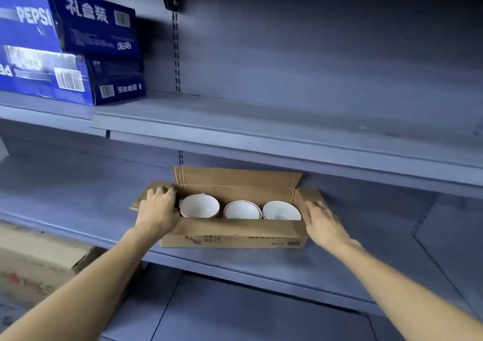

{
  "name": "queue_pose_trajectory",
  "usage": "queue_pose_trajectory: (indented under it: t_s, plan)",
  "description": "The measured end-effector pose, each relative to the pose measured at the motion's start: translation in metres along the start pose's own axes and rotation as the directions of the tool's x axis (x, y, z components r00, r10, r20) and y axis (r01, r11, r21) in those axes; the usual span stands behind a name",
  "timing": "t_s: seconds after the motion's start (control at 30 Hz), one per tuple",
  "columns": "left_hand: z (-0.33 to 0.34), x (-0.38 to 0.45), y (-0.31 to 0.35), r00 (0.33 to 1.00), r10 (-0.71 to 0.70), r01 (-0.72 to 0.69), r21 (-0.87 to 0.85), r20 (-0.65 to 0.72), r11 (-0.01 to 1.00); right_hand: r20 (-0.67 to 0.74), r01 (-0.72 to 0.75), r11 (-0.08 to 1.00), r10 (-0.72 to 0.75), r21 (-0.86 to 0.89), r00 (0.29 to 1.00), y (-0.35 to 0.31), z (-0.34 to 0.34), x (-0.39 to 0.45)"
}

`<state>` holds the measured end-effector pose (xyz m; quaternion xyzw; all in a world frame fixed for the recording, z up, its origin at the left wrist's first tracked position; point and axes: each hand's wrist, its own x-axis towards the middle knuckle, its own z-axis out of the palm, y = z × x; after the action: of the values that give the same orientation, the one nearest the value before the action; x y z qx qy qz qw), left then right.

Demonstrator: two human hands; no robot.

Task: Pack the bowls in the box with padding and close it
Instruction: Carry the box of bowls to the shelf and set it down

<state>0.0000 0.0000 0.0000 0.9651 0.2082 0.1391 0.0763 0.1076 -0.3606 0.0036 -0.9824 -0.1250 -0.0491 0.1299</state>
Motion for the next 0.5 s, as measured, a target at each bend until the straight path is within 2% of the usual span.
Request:
queue_pose_trajectory:
  t_s: [0.1,0.23,0.37,0.43,0.5]
  plan:
    - [0.023,0.018,-0.008,0.995,-0.096,0.095,0.051,-0.001,0.994,-0.042,-0.059,0.998,0.059,0.002,0.997,0.010,0.019,0.021]
    - [0.048,0.044,-0.015,0.955,-0.285,0.290,-0.068,0.076,0.954,-0.054,-0.169,0.986,0.169,0.006,0.984,0.018,0.040,0.043]
    - [0.070,0.060,-0.023,0.871,-0.465,0.486,-0.150,0.156,0.861,-0.054,-0.254,0.967,0.253,-0.020,0.966,0.027,0.052,0.058]
    - [0.081,0.065,-0.026,0.853,-0.486,0.522,-0.278,0.190,0.806,-0.039,-0.303,0.953,0.303,0.008,0.952,0.029,0.057,0.062]
    - [0.084,0.068,-0.030,0.867,-0.458,0.499,-0.355,0.198,0.790,-0.019,-0.338,0.940,0.339,0.035,0.941,0.028,0.059,0.067]
